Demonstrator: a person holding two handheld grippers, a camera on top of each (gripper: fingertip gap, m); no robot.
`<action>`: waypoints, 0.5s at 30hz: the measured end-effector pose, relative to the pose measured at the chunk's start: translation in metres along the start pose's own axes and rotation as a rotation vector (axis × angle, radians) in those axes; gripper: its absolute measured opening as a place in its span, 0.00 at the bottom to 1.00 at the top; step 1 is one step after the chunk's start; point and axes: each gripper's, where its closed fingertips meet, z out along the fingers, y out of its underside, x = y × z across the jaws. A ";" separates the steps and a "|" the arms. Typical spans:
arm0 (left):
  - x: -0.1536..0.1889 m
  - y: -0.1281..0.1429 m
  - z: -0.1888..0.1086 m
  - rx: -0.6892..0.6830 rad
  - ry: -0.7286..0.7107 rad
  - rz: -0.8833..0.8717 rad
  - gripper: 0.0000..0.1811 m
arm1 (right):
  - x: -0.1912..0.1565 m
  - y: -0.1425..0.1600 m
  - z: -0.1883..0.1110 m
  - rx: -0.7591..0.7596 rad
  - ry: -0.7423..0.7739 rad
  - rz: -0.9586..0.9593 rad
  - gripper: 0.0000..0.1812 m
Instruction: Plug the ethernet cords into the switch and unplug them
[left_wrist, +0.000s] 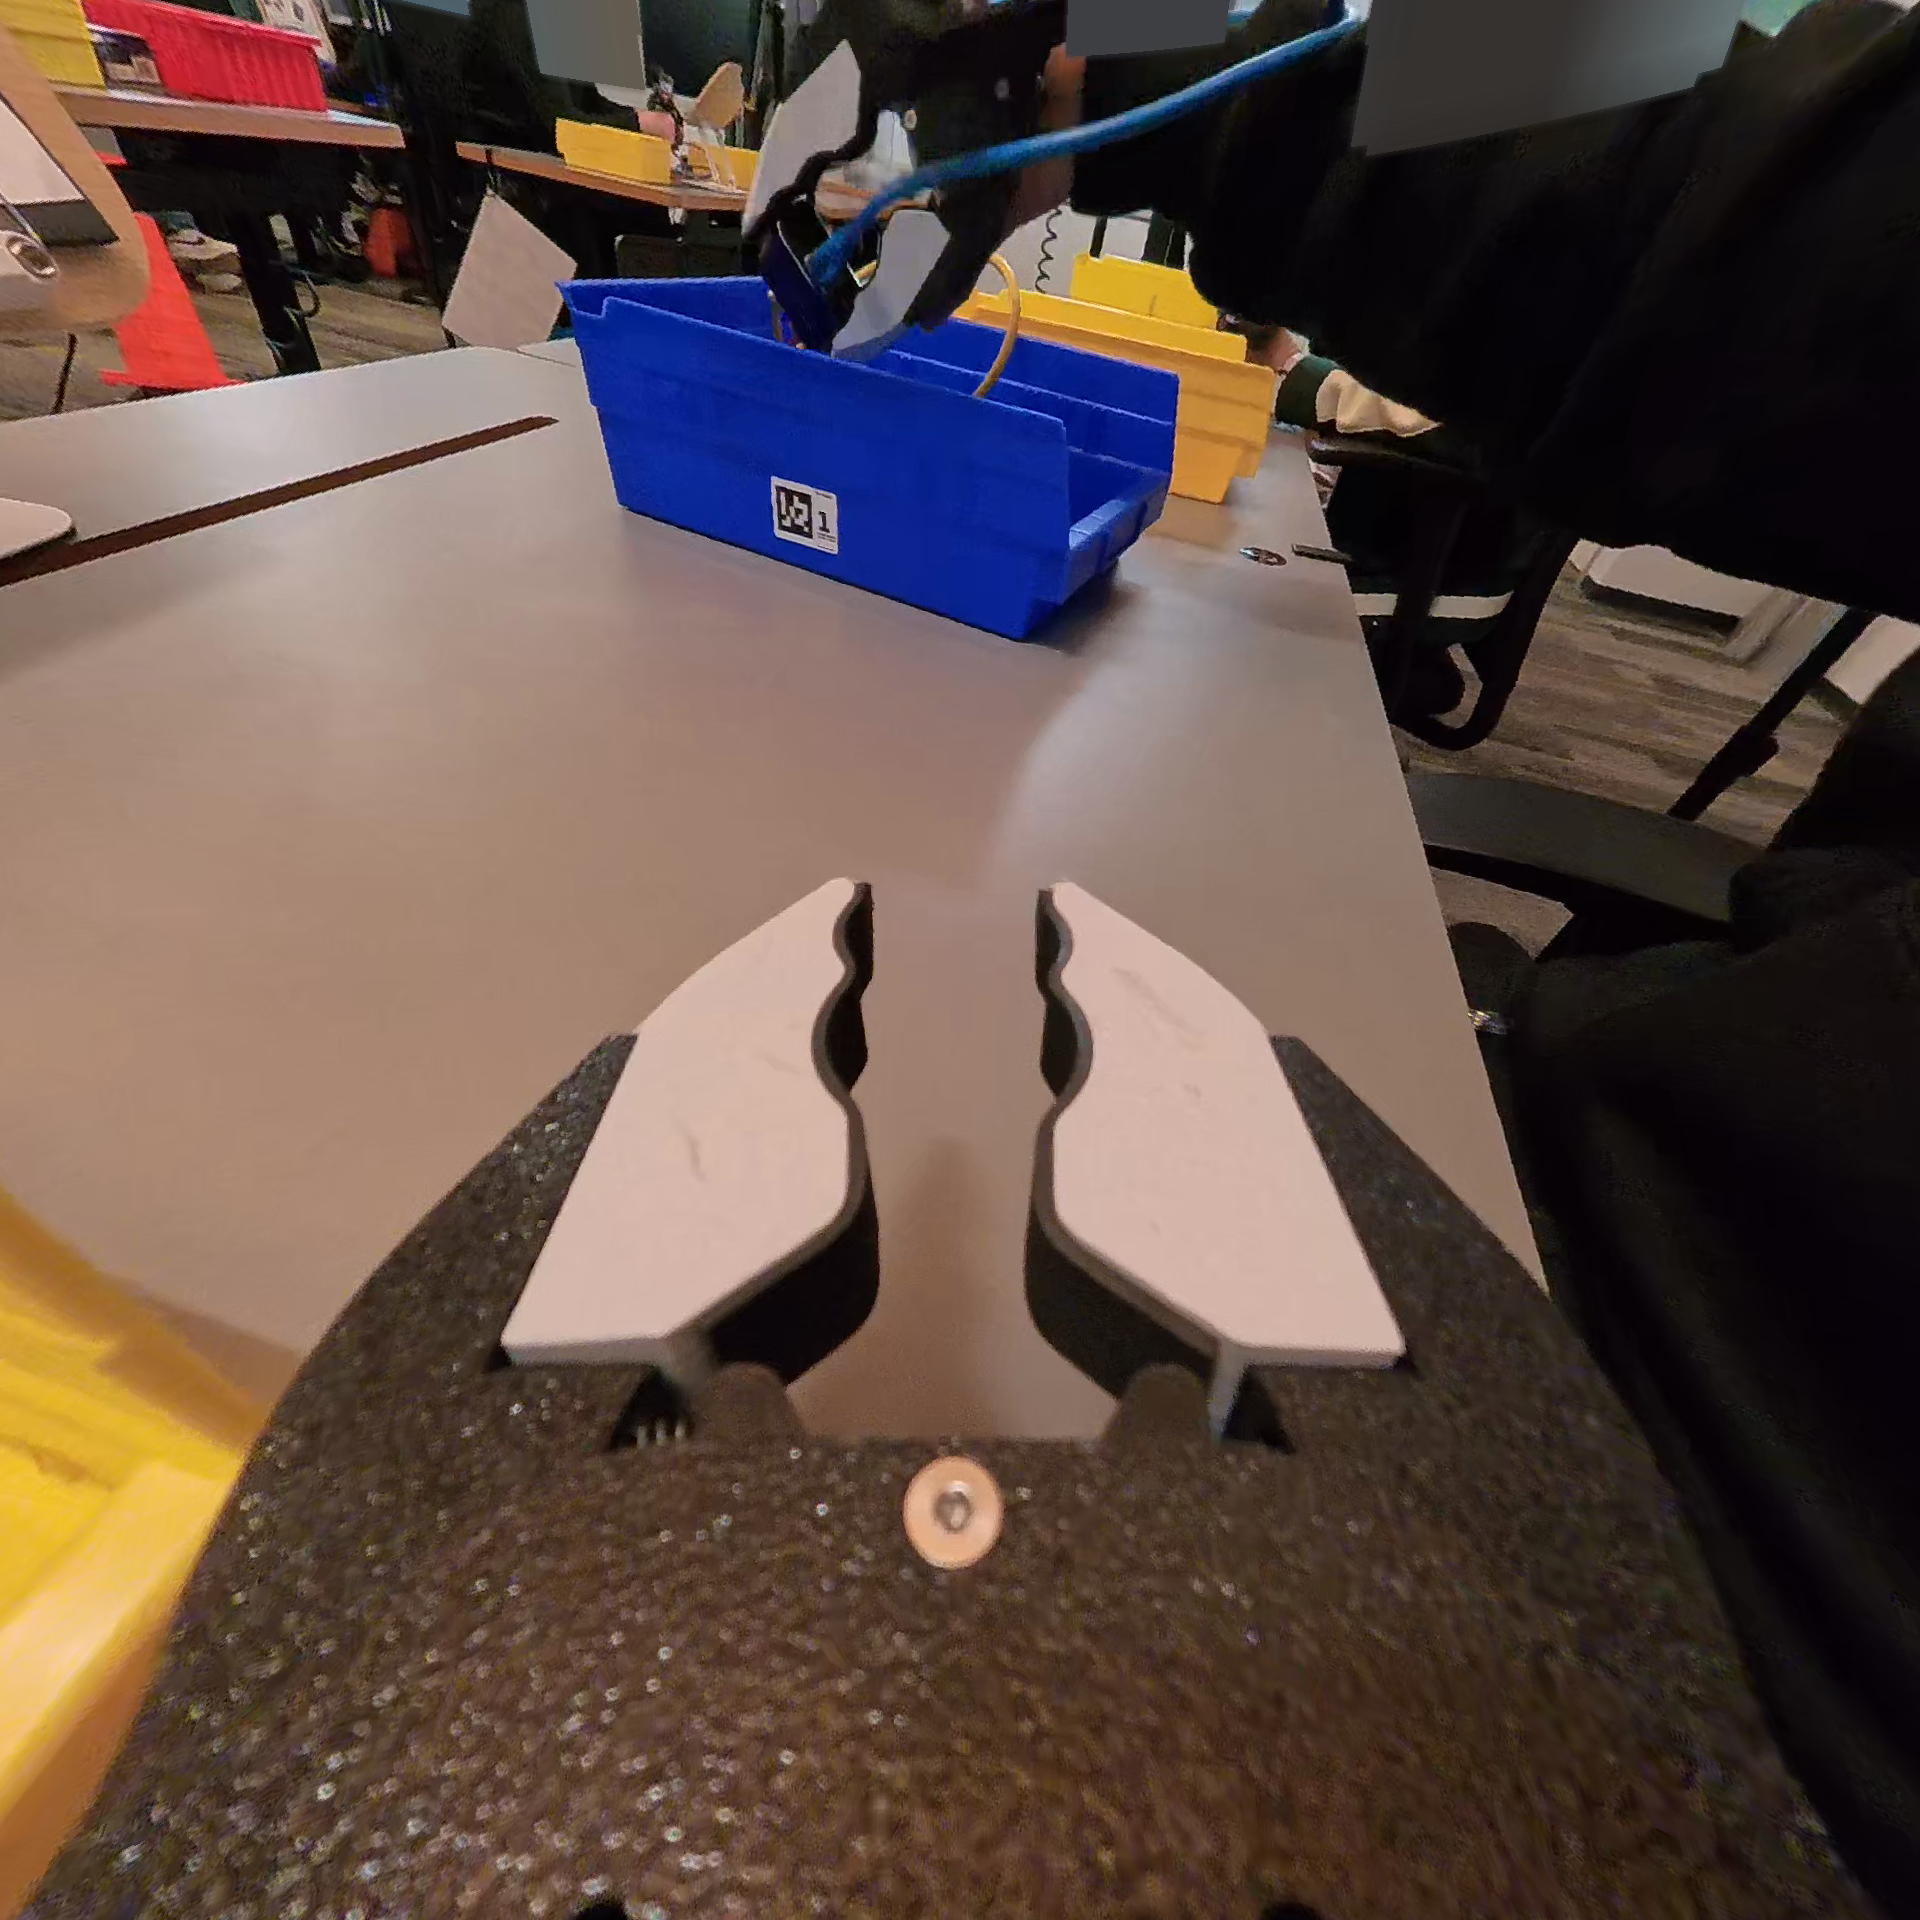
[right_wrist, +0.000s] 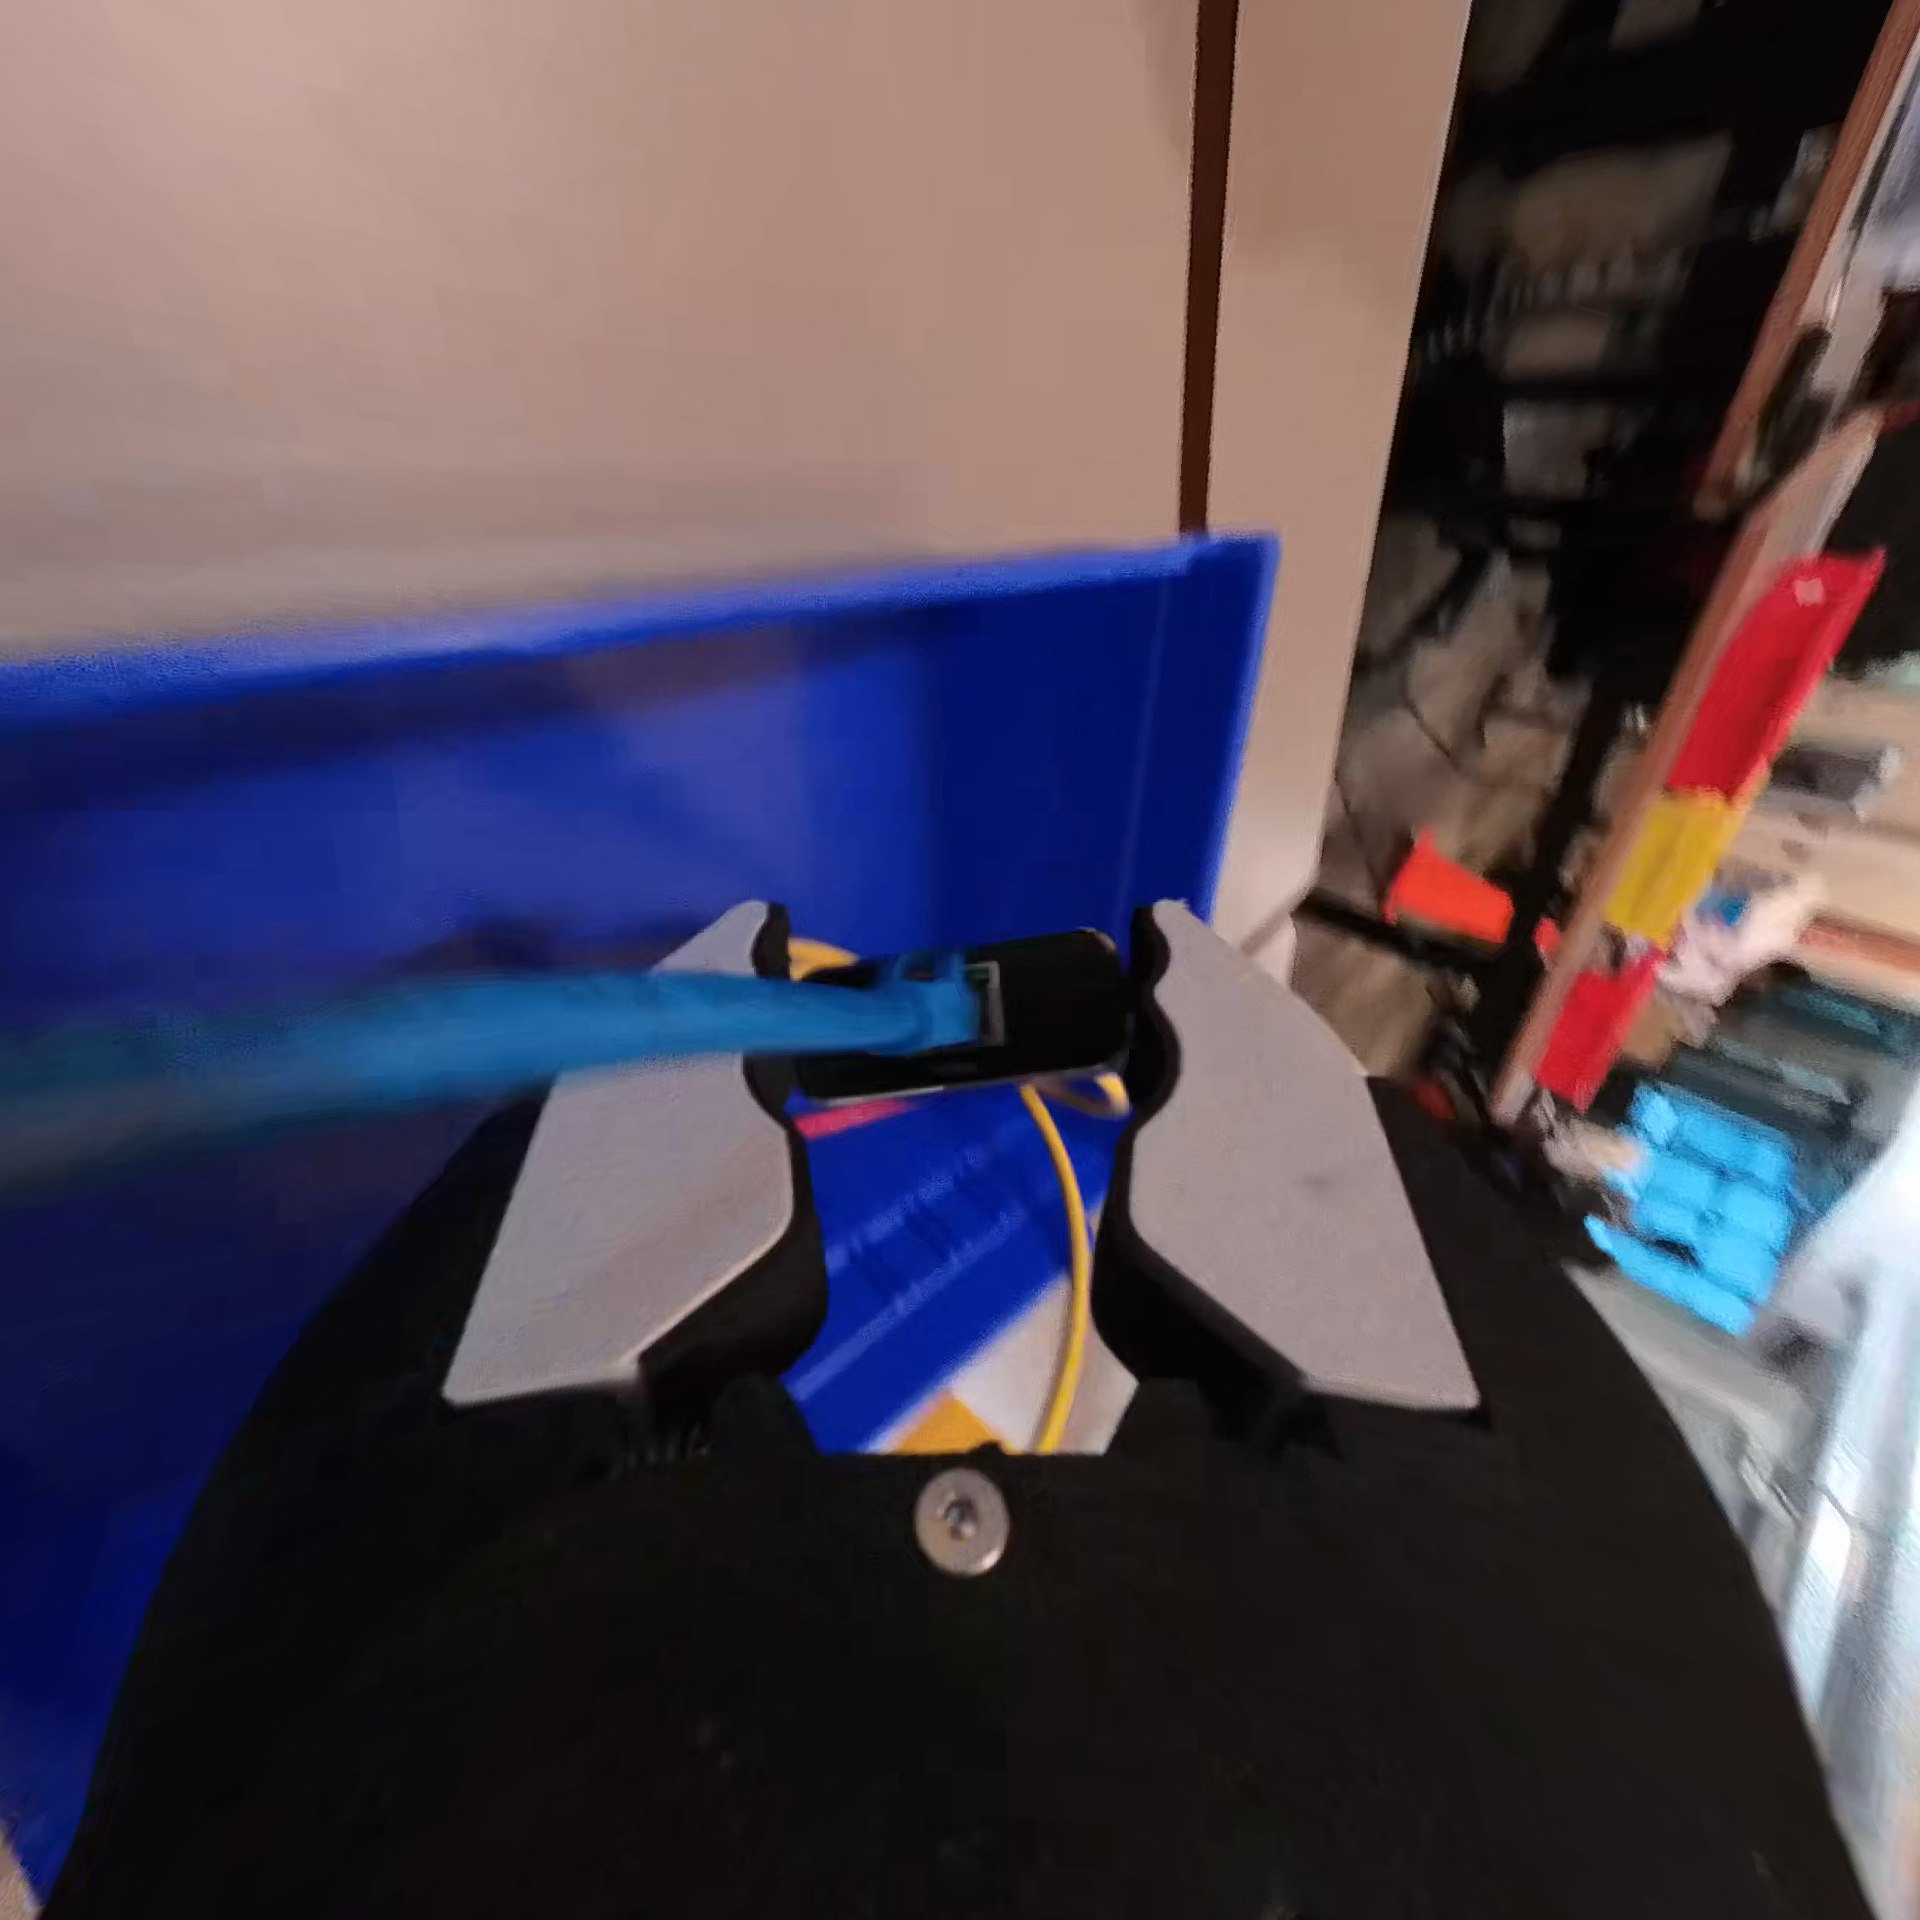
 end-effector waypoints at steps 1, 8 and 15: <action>0.001 0.001 0.001 -0.005 0.001 0.001 0.16 | -0.006 -0.008 -0.001 0.083 -0.014 0.013 0.27; 0.005 0.008 0.007 -0.067 0.012 0.012 0.16 | -0.066 -0.021 0.003 0.170 -0.364 0.312 0.49; 0.007 0.012 0.009 -0.095 0.015 0.015 0.16 | -0.107 0.017 -0.036 -0.265 -0.546 0.208 0.58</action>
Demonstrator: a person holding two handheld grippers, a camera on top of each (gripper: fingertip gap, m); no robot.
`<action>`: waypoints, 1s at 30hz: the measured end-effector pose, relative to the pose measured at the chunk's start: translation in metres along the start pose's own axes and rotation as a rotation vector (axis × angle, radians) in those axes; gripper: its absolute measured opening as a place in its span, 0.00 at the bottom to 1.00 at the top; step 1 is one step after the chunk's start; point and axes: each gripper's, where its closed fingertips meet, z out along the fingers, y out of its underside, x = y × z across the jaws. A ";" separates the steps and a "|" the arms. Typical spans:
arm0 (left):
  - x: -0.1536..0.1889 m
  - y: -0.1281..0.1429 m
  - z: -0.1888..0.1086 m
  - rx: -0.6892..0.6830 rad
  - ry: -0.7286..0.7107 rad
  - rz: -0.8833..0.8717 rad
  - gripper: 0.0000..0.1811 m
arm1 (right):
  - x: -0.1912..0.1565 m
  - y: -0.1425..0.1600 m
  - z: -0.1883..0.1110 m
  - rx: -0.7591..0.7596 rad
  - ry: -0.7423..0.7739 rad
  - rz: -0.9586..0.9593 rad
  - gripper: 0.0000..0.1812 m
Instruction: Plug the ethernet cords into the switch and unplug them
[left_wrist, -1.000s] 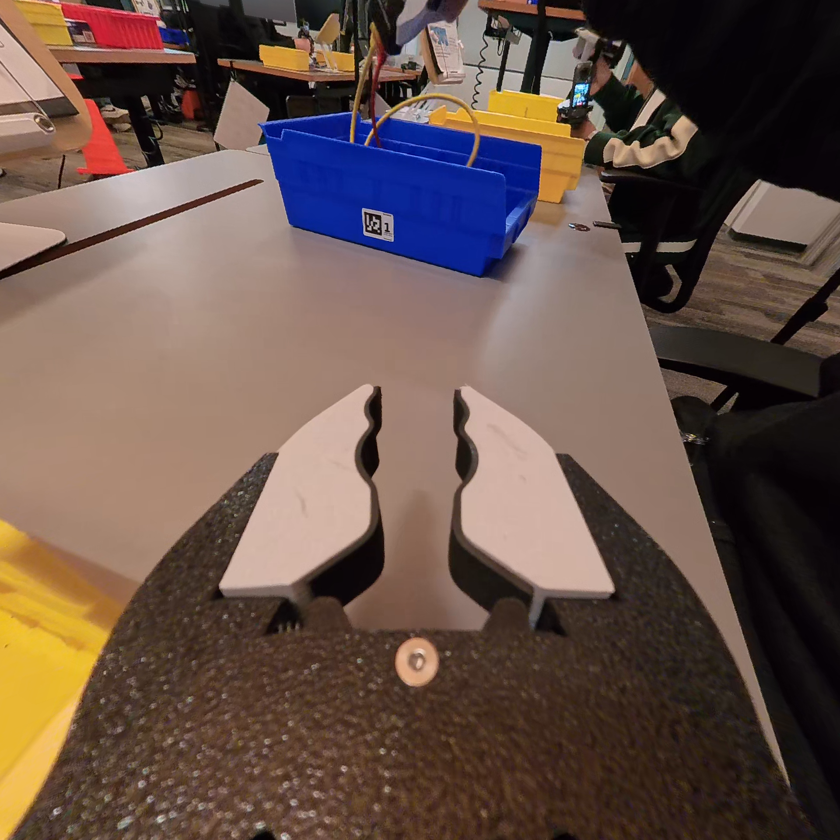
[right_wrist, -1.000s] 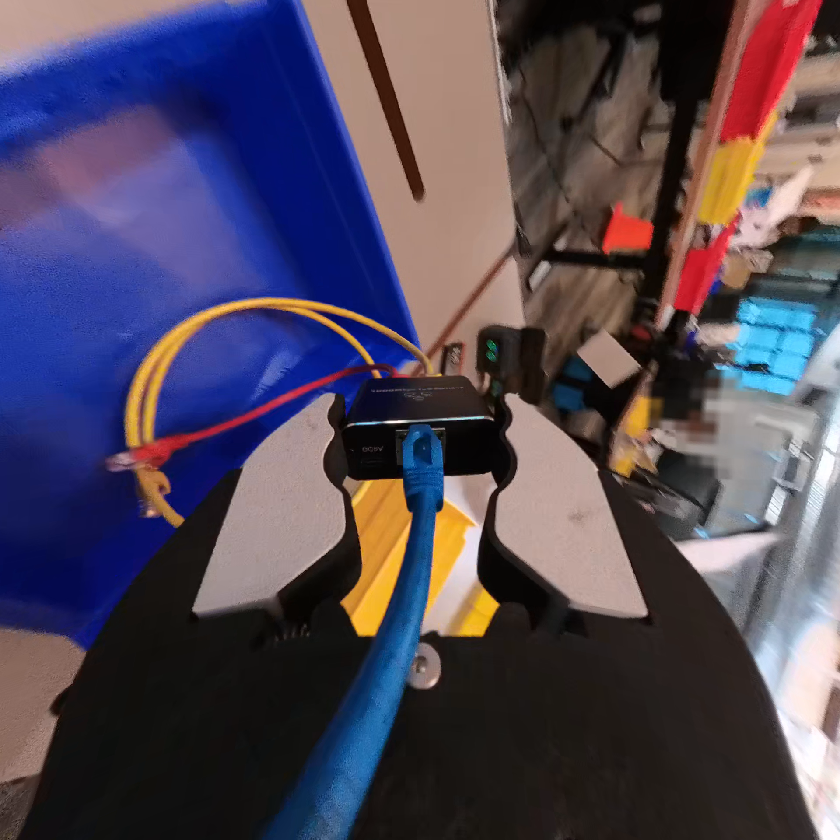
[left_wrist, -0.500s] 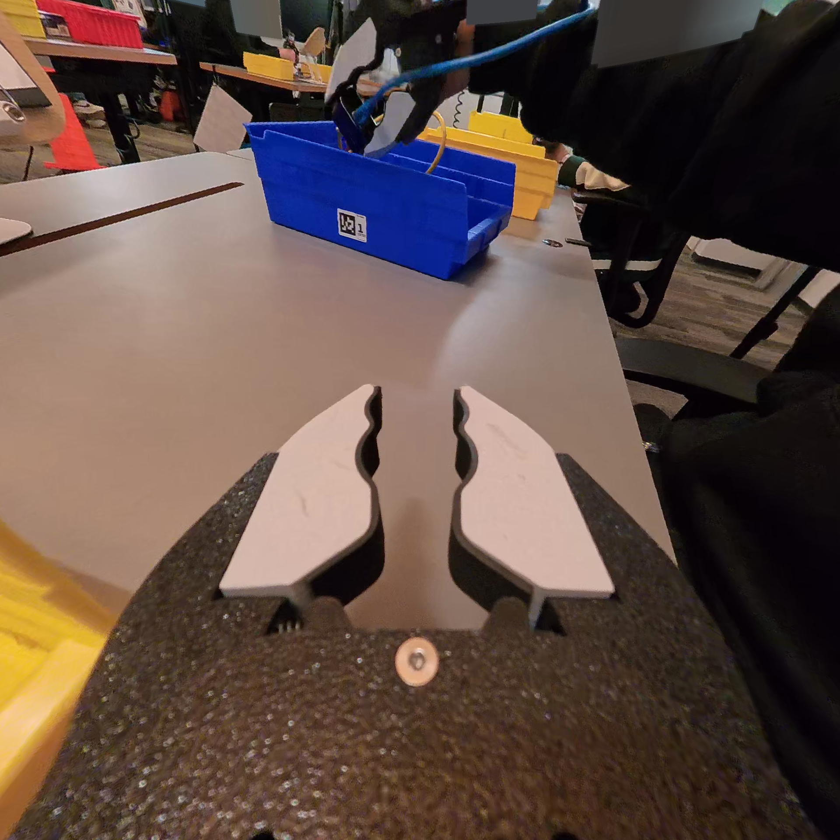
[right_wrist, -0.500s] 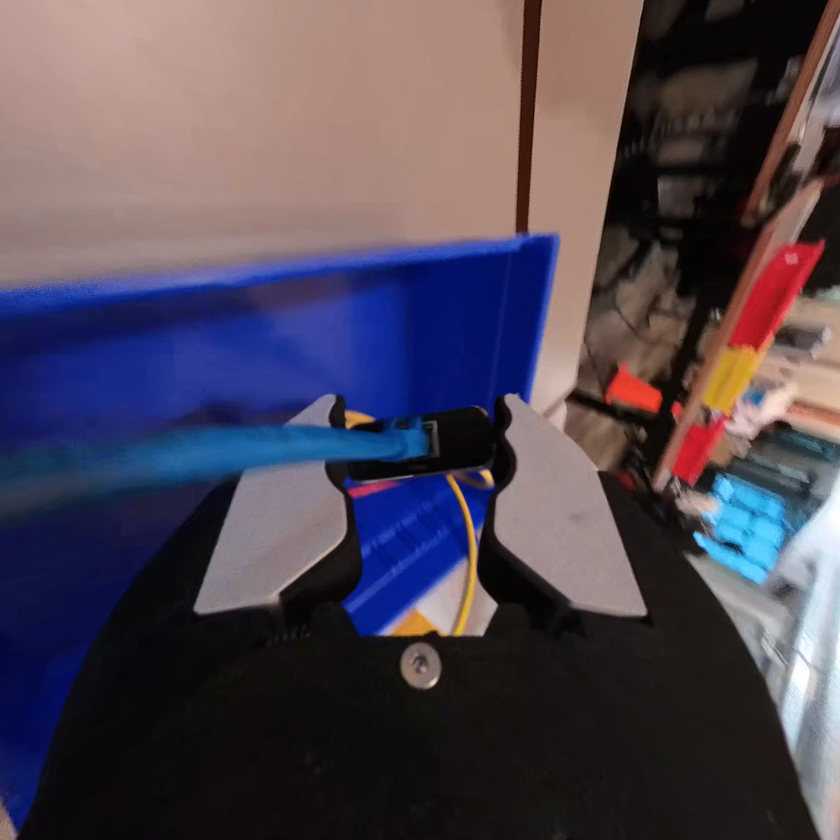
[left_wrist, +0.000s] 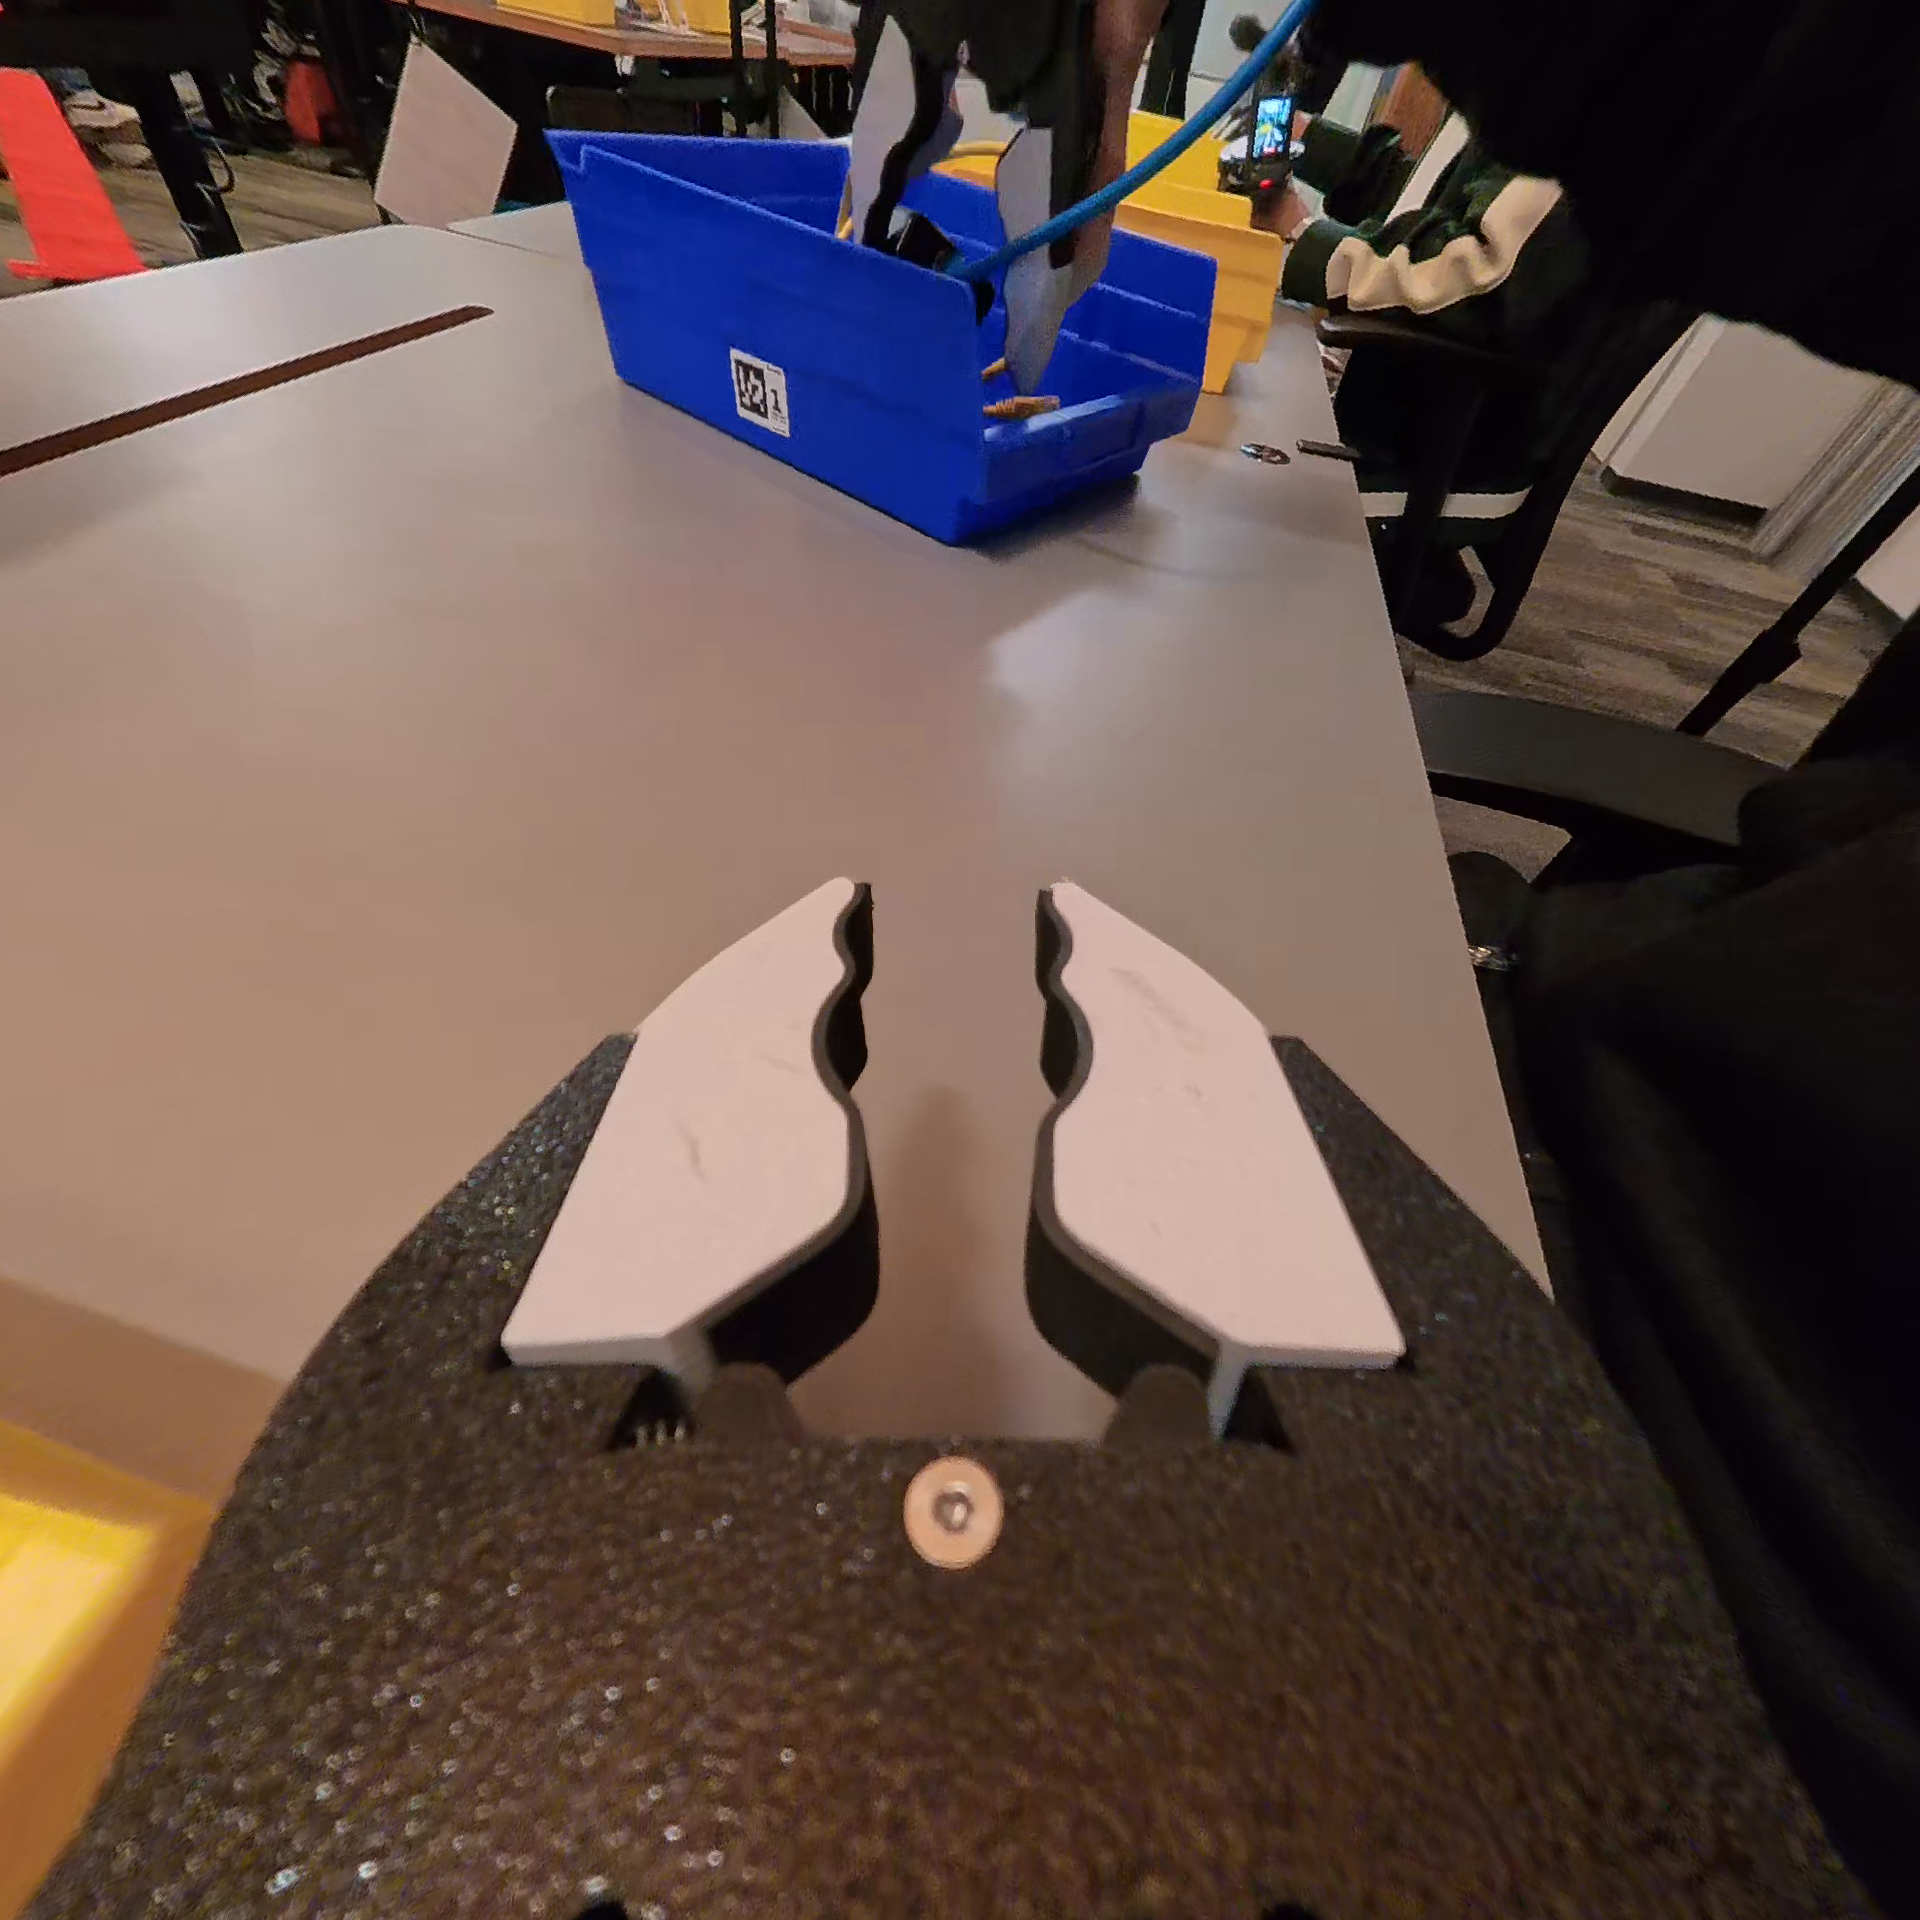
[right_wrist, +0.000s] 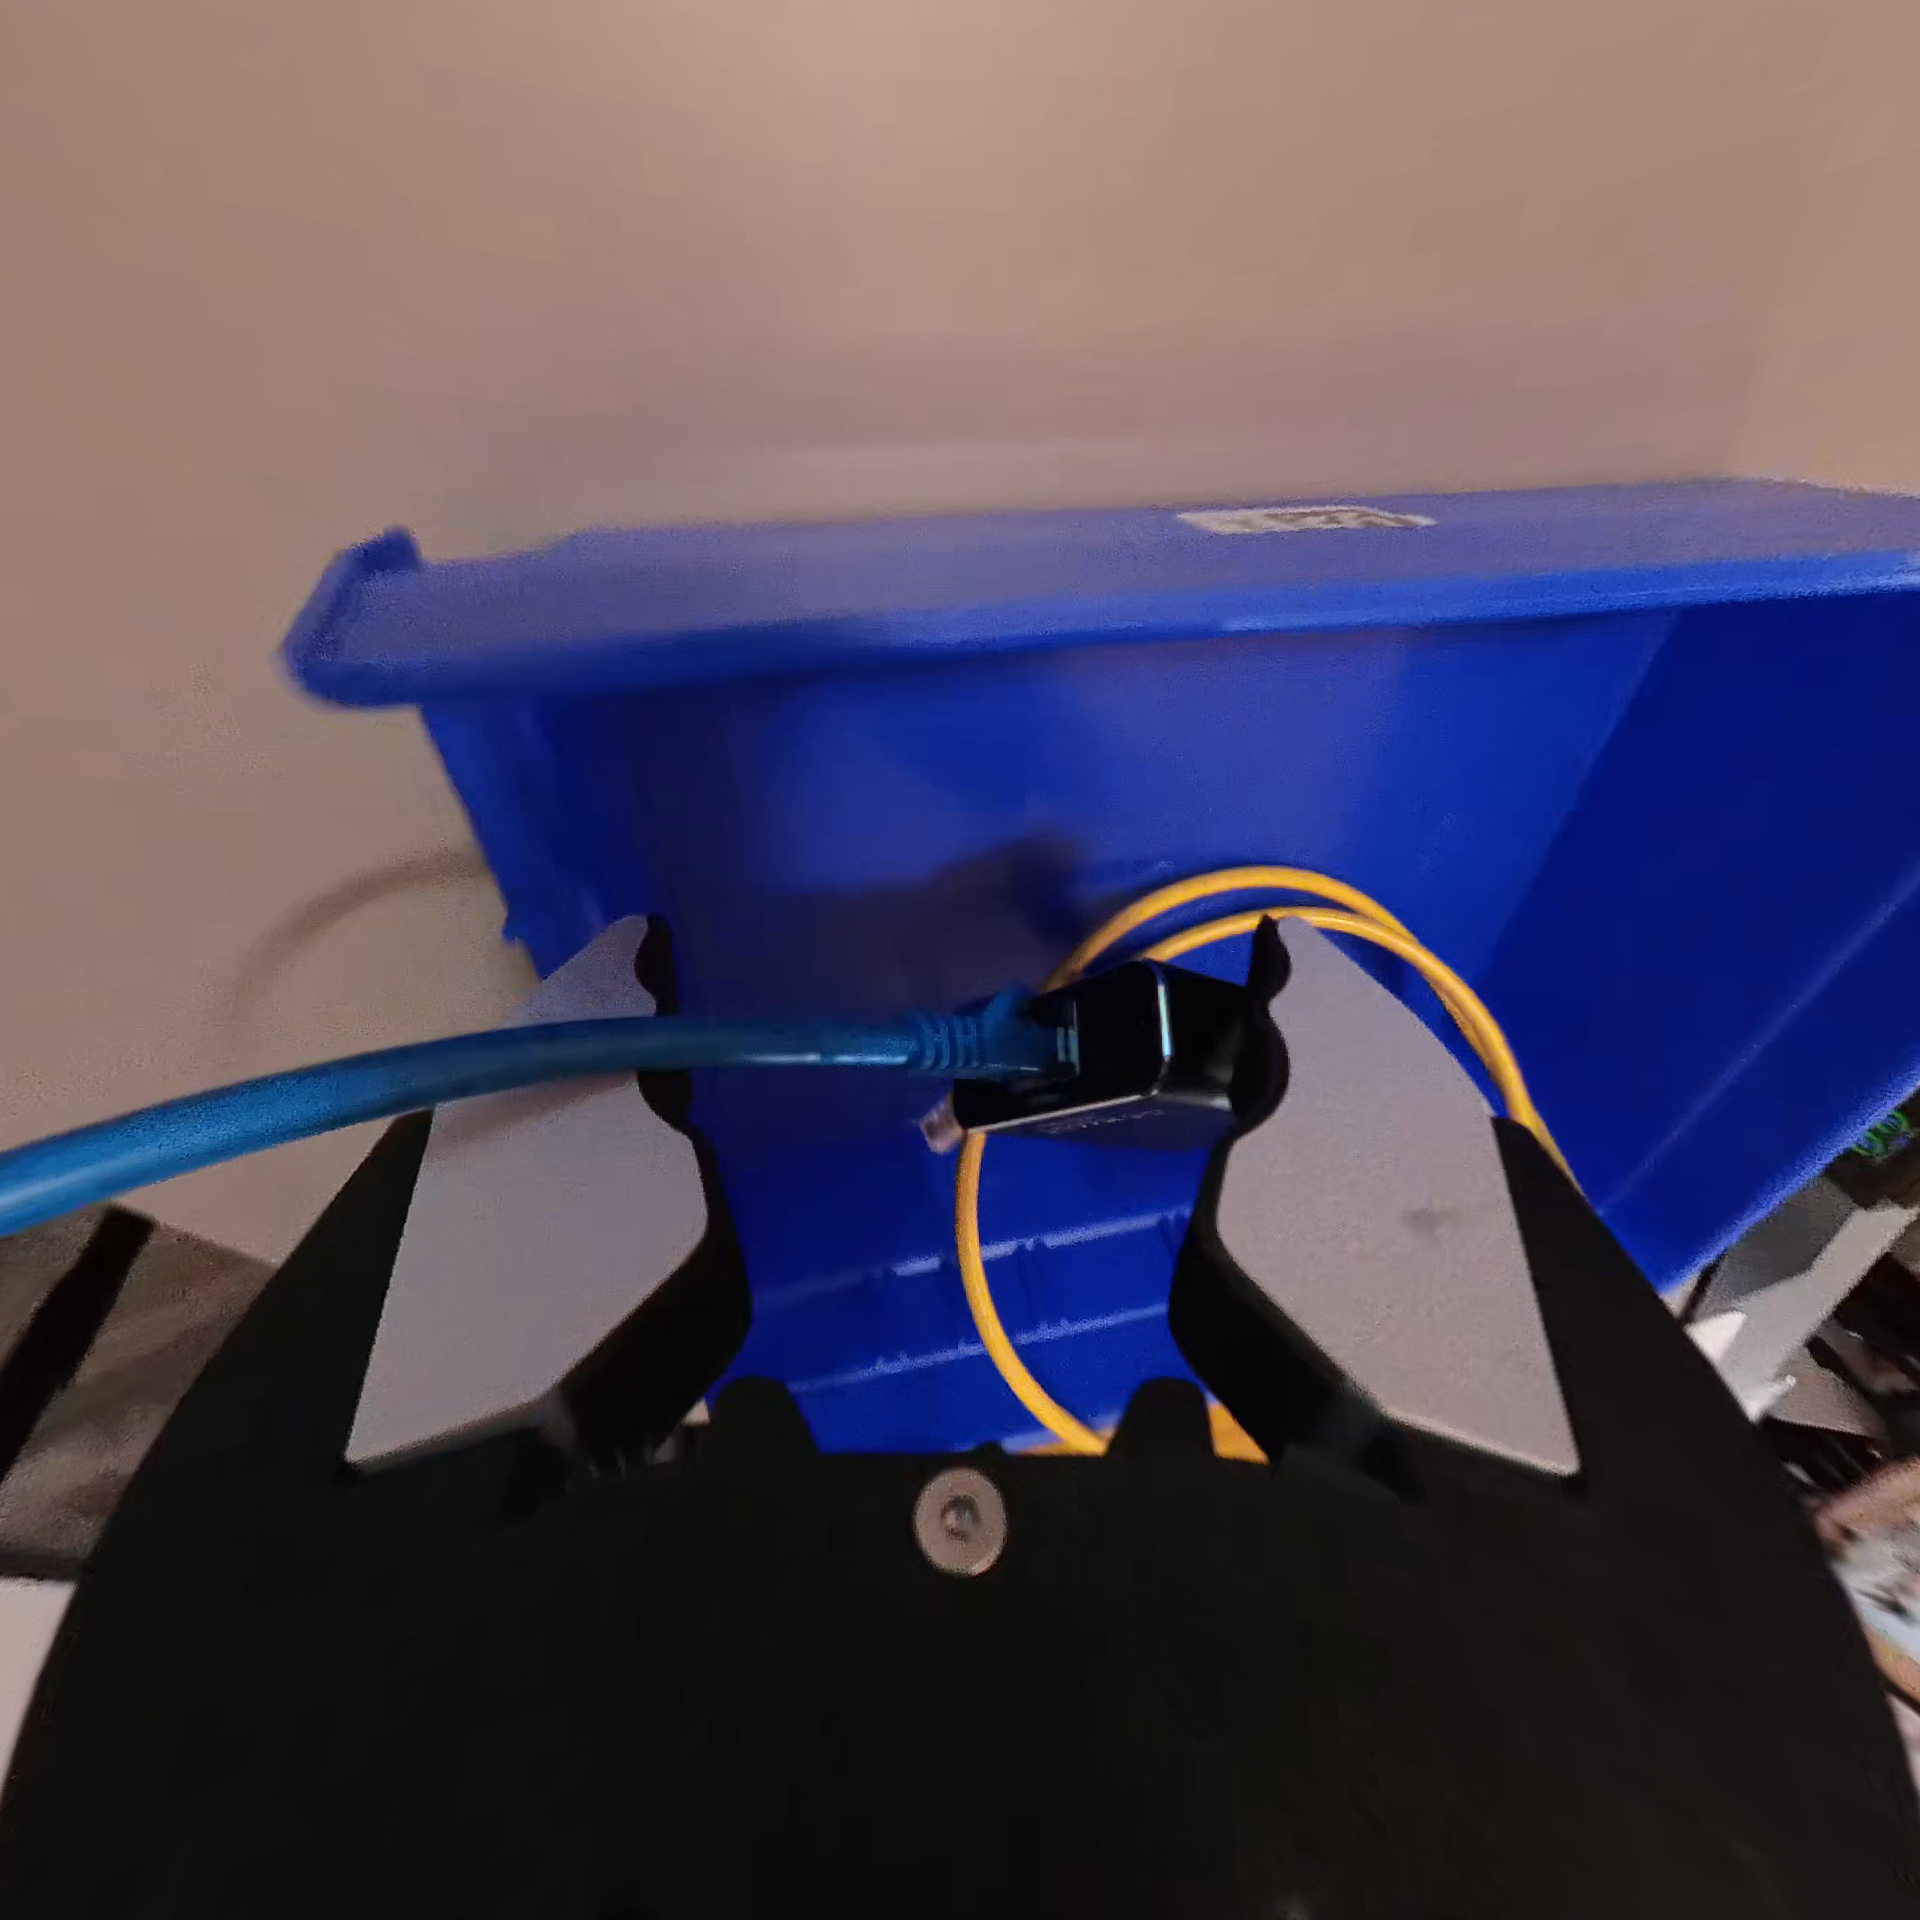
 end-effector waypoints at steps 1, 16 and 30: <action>0.001 0.001 0.001 -0.005 0.003 0.002 0.16 | -0.001 0.003 -0.004 -0.020 0.012 -0.026 0.58; 0.008 0.003 0.004 -0.029 0.034 0.001 0.16 | 0.064 0.030 -0.034 -0.079 0.649 -0.133 0.52; 0.011 0.004 0.007 -0.040 0.056 -0.022 0.16 | -0.135 0.071 -0.062 -0.266 -0.938 0.180 0.30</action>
